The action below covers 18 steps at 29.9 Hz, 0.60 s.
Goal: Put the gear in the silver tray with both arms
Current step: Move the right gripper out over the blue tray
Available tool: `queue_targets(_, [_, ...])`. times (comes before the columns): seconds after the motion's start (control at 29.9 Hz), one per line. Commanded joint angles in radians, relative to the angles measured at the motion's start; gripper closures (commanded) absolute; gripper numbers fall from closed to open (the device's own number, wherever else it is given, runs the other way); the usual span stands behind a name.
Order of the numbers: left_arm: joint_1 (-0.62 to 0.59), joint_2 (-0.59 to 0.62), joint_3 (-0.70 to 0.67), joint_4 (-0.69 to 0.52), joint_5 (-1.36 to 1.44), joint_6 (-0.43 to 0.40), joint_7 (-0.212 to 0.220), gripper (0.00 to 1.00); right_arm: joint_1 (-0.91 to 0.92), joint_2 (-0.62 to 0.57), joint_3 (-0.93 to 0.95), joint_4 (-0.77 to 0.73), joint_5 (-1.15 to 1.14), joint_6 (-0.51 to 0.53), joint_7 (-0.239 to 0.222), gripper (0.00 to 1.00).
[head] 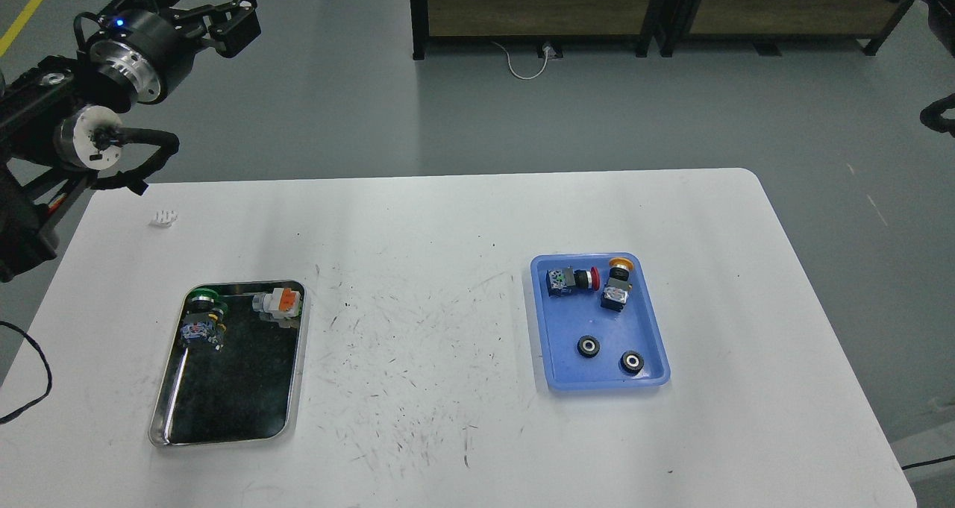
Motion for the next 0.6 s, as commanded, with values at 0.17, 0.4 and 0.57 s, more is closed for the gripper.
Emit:
queue_targets(0.17, [0.007, 0.012, 0.007, -0.002, 0.008, -0.012, -0.040, 0.02, -0.010, 0.007, -0.015, -0.001, 0.007, 0.111, -0.004, 0.00])
queue_targets(0.4, [0.015, 0.081, 0.016, 0.007, -0.002, -0.112, -0.041, 0.02, -0.067, -0.008, -0.130, 0.189, 0.019, 0.116, 0.000, 0.00])
queue_targets(0.57, [0.018, 0.141, 0.010, 0.010, -0.002, -0.126, -0.049, 0.01, -0.136, -0.016, -0.167, 0.318, 0.017, 0.116, 0.003, 0.00])
